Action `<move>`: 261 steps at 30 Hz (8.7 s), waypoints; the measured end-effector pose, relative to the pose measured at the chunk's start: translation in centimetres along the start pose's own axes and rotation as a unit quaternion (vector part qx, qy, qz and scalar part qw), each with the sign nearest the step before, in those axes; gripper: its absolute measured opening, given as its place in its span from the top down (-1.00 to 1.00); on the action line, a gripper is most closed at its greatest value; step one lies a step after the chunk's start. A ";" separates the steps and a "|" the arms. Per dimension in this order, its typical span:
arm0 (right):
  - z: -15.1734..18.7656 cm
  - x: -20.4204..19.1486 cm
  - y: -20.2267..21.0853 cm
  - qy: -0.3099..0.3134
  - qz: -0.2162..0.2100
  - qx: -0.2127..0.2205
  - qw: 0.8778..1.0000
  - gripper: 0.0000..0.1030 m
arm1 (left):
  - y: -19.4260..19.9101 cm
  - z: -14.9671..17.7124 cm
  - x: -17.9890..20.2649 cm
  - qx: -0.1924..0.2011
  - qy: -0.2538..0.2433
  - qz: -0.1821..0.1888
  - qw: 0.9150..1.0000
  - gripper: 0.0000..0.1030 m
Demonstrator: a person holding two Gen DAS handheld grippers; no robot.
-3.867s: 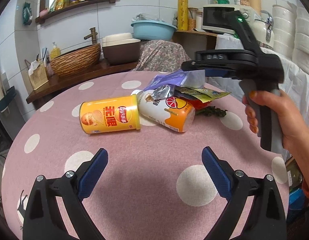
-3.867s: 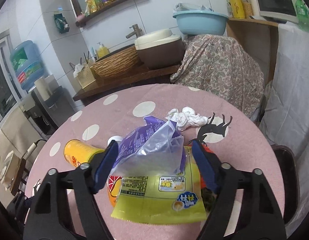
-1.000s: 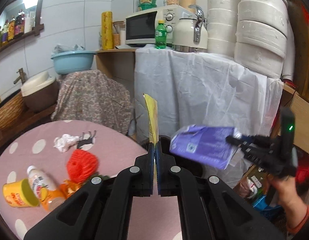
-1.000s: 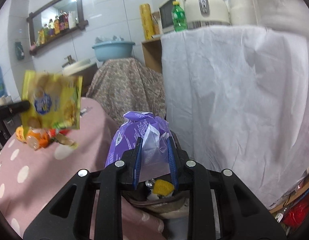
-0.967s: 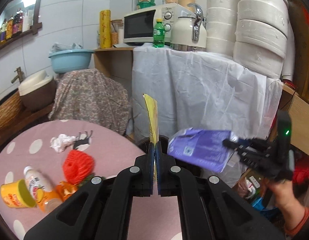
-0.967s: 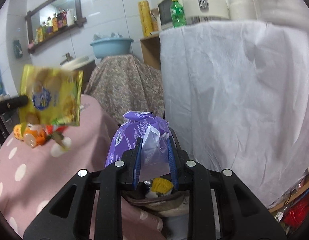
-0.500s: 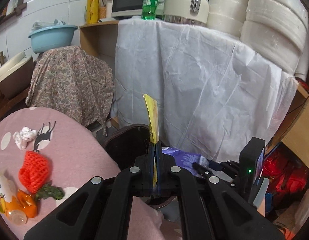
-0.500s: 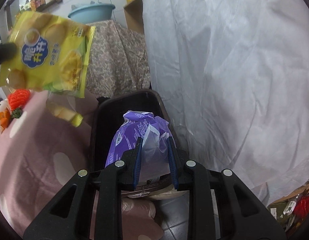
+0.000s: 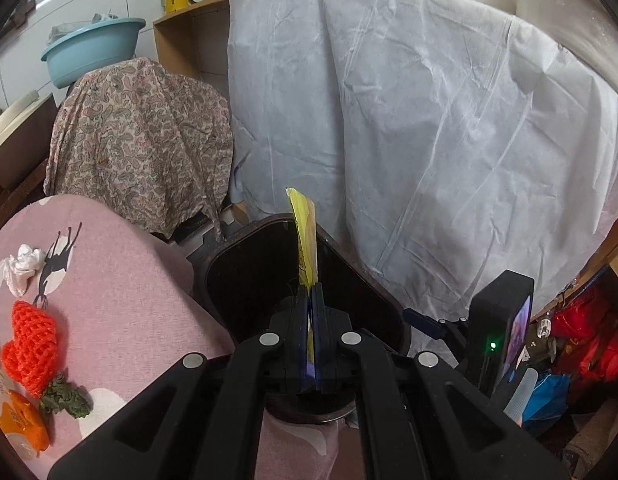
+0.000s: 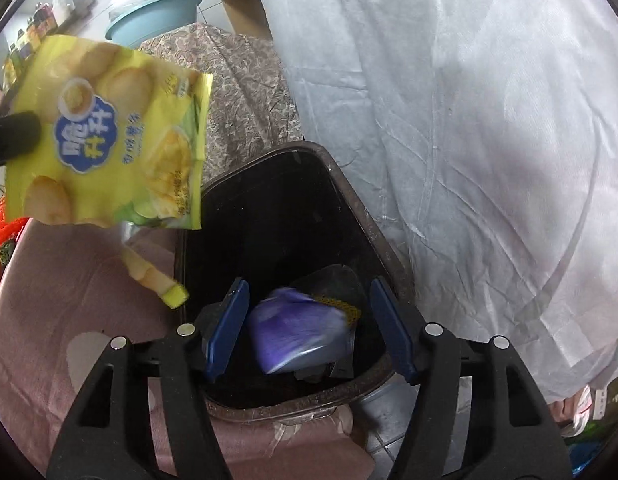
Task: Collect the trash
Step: 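Open the left gripper over the bin to drop the yellow chip bag, then move both tools back over the table toward the remaining trash, then grasp the white juice bottle with the right gripper, then grasp the yellow Lay's can with the left gripper, then carry bottle and can to the bin while the right gripper opens to drop the bottle, then open the left gripper over the bin to drop the Lay's can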
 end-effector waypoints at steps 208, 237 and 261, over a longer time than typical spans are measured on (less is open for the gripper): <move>0.5 -0.6 -7.3 -0.031 -0.087 -0.115 0.989 -0.20 | 9.1 2.6 -1.5 0.100 -0.013 0.096 0.990 -0.30; 1.8 1.7 4.2 -0.001 0.003 -0.014 1.000 -0.63 | -3.0 -0.4 3.0 -0.030 0.000 0.047 0.998 -0.30; 5.6 3.4 10.3 -0.037 0.007 0.026 0.999 -0.69 | -10.2 1.1 6.4 -0.163 -0.022 -0.036 0.986 -0.57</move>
Point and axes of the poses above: each gripper's, at about its wrist camera, not at the fingertips, and y roughly against the way its jaws point, x to its right, z to its underside, the point moved 6 cm from there along -y, roughly the way its jaws point, and after that the axes turned 13 degrees about -z, right-handed, at the moved point
